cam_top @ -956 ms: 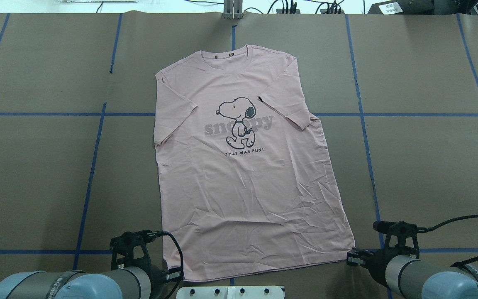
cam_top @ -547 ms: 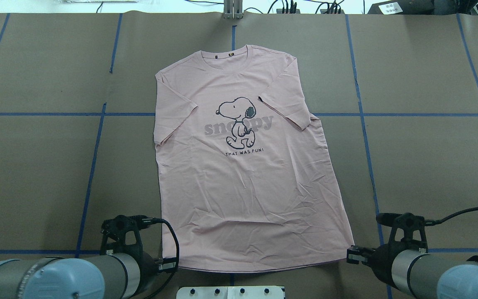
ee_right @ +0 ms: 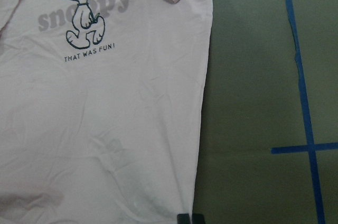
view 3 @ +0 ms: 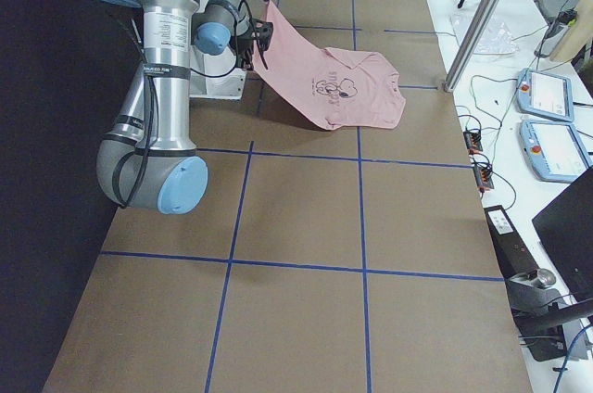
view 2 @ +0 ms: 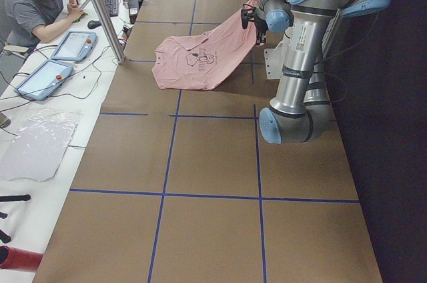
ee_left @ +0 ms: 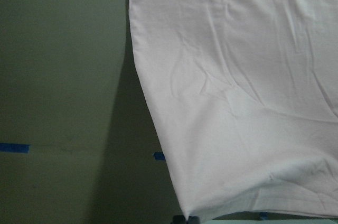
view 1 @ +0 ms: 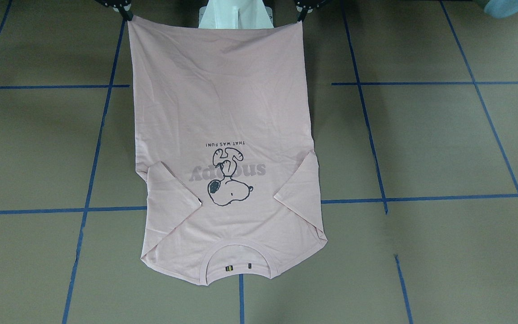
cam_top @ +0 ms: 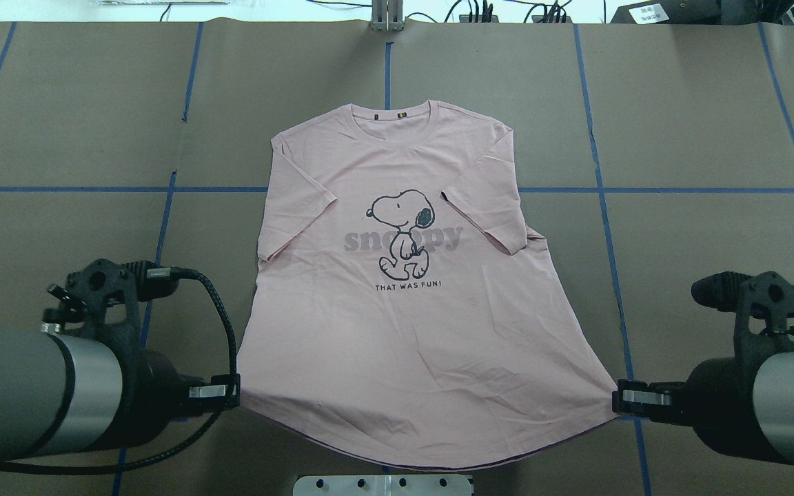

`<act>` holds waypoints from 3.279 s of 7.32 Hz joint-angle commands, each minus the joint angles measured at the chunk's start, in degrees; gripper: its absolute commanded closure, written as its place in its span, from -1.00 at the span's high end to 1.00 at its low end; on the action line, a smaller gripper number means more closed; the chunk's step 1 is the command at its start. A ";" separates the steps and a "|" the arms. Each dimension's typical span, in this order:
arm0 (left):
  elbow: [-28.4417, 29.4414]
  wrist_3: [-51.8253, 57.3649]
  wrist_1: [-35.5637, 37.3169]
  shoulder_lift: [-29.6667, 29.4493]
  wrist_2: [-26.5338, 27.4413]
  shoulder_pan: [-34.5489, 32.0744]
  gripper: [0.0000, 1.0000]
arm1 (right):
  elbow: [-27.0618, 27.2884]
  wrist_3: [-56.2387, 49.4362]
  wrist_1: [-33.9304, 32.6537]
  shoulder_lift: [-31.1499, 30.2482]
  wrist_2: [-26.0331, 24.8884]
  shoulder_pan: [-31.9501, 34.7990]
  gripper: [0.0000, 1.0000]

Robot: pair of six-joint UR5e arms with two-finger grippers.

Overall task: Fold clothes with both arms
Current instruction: 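Lift the hem with both grippers and fold it toward the collar, then release the hem near the collar and raise both grippers, then lower the left gripper to the folded shirt's edge nearest it and grasp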

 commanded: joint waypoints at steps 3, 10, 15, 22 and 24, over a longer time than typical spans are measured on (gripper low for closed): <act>12.54 14.19 2.11 -7.48 -2.05 -11.01 -1.00 | -10.85 -10.37 -11.71 17.65 2.95 9.89 -1.00; 47.70 27.40 -22.37 -14.26 -2.13 -26.07 -1.00 | -47.47 -23.23 1.51 32.52 3.05 26.34 -1.00; 76.14 34.71 -43.94 -20.86 0.23 -30.74 1.00 | -84.54 -32.13 23.79 42.74 5.24 33.13 1.00; 49.10 23.20 -44.65 -2.25 0.06 -20.59 1.00 | -74.46 -36.35 23.27 38.35 12.54 34.89 1.00; 48.72 14.80 -45.00 -0.92 0.67 -15.39 0.47 | -74.01 -36.26 23.27 38.17 12.45 34.89 1.00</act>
